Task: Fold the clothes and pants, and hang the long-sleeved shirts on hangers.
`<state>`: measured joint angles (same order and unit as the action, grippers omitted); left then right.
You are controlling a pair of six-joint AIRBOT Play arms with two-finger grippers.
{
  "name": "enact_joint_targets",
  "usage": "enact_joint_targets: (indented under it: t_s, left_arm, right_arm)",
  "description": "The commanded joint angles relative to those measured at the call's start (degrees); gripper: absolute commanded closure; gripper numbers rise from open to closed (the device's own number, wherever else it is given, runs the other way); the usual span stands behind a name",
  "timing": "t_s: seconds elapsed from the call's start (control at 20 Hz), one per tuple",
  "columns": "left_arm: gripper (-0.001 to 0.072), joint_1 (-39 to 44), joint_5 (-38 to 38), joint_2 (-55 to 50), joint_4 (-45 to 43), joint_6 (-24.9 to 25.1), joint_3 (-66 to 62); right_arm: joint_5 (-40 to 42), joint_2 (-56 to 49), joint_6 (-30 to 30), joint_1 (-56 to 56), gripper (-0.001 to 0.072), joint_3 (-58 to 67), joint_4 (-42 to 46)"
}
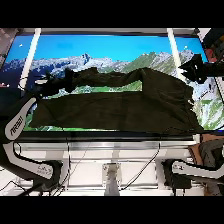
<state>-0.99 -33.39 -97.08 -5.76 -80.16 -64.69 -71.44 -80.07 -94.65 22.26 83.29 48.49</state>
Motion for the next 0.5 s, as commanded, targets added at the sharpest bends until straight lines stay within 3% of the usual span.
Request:
enact_joint_targets:
  t_s: [0.0, 0.05, 0.15, 0.2, 0.45]
  left_arm:
    - [0.0203, 0.57, -2.51, -2.43, 8.07, 0.02, -0.02]
    - [0.0276, 0.61, -2.71, -2.78, 7.98, 0.02, -0.02]
    - [0.0599, 0.59, -2.64, -2.86, 8.04, 0.02, -0.07]
    - [0.07, 0.59, -2.58, -2.86, 8.04, 0.04, -0.11]
    - [0.0701, 0.13, -0.44, -2.84, 8.02, 0.2, -0.26]
  right_arm:
    - [1.03, 0.0, 0.0, -0.98, 0.0322, 0.04, 0.0]
    - [1.16, 0.0, 0.0, -0.98, 0.0323, 0.04, 0.13]
    - [1.97, 0.0, 0.0, -0.98, 0.0322, 0.04, 0.17]
    - [2.14, 0.0, 0.0, -0.98, 0.0322, 0.04, 0.17]
    - [2.19, 0.0, 0.0, -0.98, 0.0323, 0.04, 1.51]
